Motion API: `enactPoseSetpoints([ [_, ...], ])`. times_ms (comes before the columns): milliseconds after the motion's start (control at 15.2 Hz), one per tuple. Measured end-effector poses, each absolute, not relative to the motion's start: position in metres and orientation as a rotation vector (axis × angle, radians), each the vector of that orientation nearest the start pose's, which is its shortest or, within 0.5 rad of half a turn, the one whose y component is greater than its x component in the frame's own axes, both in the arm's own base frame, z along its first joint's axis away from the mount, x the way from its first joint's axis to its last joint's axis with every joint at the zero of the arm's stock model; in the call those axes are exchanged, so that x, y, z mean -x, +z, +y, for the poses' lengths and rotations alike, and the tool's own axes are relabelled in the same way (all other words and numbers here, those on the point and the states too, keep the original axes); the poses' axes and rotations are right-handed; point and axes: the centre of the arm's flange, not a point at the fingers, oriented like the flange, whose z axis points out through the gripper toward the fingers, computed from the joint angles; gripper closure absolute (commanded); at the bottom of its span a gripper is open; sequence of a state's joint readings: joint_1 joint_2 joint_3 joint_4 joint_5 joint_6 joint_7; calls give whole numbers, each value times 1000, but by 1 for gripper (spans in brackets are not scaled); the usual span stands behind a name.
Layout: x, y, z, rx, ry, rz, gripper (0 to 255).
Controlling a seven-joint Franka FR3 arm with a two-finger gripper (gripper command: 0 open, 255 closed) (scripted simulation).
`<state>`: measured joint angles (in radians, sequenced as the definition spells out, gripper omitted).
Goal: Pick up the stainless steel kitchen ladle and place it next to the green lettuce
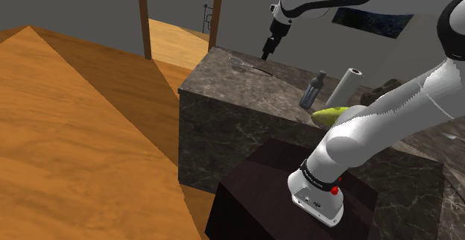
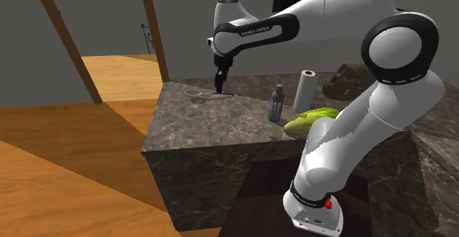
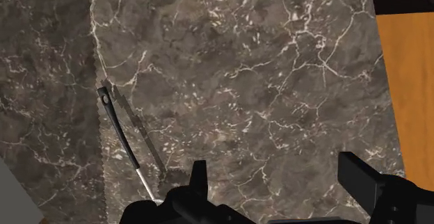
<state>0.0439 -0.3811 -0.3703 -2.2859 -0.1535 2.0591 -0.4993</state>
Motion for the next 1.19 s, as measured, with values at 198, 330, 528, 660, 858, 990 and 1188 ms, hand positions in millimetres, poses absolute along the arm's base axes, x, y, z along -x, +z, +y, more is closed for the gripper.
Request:
enactPoseSetpoints([
  [198,-453,485,-190,3166,-179,-480,0],
  [330,-472,471,-205,3163,-167,-534,0],
  [528,-495,448,-229,3158,-149,-613,0],
  [660,-513,434,-241,3152,-138,-666,0],
  [858,-538,415,-262,3143,-121,-748,0],
  [990,-556,402,-275,3136,-109,-802,0],
  [1188,-581,384,-292,3124,-94,-872,0],
])
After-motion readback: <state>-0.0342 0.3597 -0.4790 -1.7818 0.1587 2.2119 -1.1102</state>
